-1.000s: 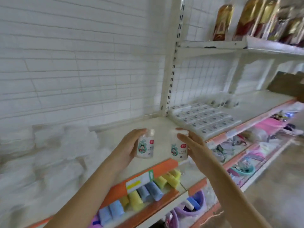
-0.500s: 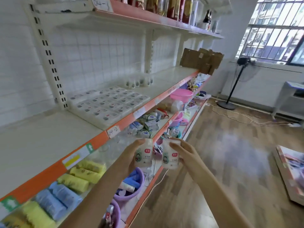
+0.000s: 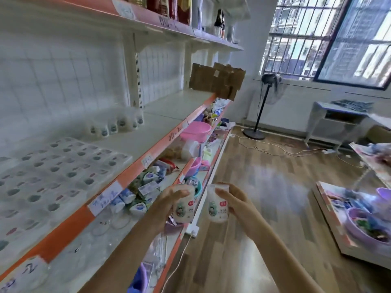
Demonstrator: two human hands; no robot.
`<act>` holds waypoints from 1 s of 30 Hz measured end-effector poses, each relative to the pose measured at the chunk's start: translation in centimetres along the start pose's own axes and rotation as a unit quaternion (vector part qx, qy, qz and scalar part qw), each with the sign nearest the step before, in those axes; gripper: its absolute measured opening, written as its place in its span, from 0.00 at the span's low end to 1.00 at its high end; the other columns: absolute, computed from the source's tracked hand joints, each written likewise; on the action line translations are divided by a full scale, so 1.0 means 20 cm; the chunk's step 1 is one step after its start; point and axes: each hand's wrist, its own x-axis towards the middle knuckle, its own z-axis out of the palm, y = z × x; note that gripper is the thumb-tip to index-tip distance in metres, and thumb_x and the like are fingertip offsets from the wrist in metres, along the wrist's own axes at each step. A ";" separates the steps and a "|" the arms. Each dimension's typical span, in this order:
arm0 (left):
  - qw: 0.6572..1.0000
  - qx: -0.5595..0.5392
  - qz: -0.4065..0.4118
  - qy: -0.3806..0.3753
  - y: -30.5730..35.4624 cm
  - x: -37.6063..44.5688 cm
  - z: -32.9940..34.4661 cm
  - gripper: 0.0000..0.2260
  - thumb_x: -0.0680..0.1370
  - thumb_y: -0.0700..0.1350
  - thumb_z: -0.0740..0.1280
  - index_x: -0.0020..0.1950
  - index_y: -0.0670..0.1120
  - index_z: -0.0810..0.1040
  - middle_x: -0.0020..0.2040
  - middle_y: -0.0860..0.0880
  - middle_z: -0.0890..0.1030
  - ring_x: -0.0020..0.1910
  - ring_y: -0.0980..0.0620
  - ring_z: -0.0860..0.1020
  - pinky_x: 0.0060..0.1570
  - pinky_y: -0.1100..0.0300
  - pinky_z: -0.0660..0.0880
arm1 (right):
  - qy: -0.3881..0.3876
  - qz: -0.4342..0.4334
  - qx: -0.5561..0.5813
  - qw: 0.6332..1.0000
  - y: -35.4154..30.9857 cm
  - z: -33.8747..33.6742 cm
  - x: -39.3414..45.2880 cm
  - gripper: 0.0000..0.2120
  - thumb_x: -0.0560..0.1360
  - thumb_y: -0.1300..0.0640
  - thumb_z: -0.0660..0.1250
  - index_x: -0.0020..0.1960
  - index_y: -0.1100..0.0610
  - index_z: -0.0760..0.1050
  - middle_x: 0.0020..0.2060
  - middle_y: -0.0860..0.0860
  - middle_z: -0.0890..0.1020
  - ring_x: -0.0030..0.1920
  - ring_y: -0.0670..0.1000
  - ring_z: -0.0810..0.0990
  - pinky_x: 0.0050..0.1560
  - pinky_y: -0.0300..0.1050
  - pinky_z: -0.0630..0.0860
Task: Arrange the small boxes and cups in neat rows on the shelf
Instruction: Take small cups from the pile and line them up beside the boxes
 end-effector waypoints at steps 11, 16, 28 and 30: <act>0.991 0.064 0.064 0.098 0.34 0.75 -0.13 0.27 0.53 0.56 0.73 0.50 0.50 0.77 0.43 0.51 0.82 0.46 0.50 0.80 0.42 0.58 0.74 | -0.056 -0.030 -0.027 0.998 -0.08 -0.18 0.95 0.26 0.67 0.48 0.72 0.62 0.55 0.72 0.53 0.53 0.81 0.52 0.51 0.80 0.47 0.40 0.77; 0.972 0.065 0.089 0.210 0.45 1.01 -0.30 0.21 0.58 0.49 0.73 0.50 0.51 0.76 0.50 0.48 0.80 0.48 0.51 0.79 0.44 0.58 0.74 | -0.156 -0.041 -0.039 0.986 -0.13 -0.16 1.45 0.29 0.65 0.47 0.72 0.63 0.55 0.70 0.55 0.53 0.79 0.52 0.49 0.80 0.45 0.37 0.78; 0.849 0.188 0.032 0.493 0.68 1.01 -0.76 0.32 0.59 0.56 0.78 0.60 0.50 0.74 0.57 0.50 0.76 0.58 0.52 0.74 0.52 0.62 0.68 | -0.398 -0.238 -0.239 0.853 -0.52 0.42 2.26 0.23 0.71 0.55 0.72 0.64 0.56 0.71 0.55 0.50 0.75 0.49 0.50 0.79 0.49 0.39 0.76; 0.825 0.220 0.005 0.521 0.71 1.00 -0.83 0.26 0.66 0.50 0.76 0.62 0.48 0.73 0.58 0.51 0.75 0.57 0.52 0.73 0.54 0.60 0.68 | -0.428 -0.279 -0.273 0.815 -0.55 0.60 2.34 0.25 0.70 0.54 0.72 0.65 0.56 0.71 0.58 0.52 0.74 0.53 0.52 0.77 0.54 0.43 0.75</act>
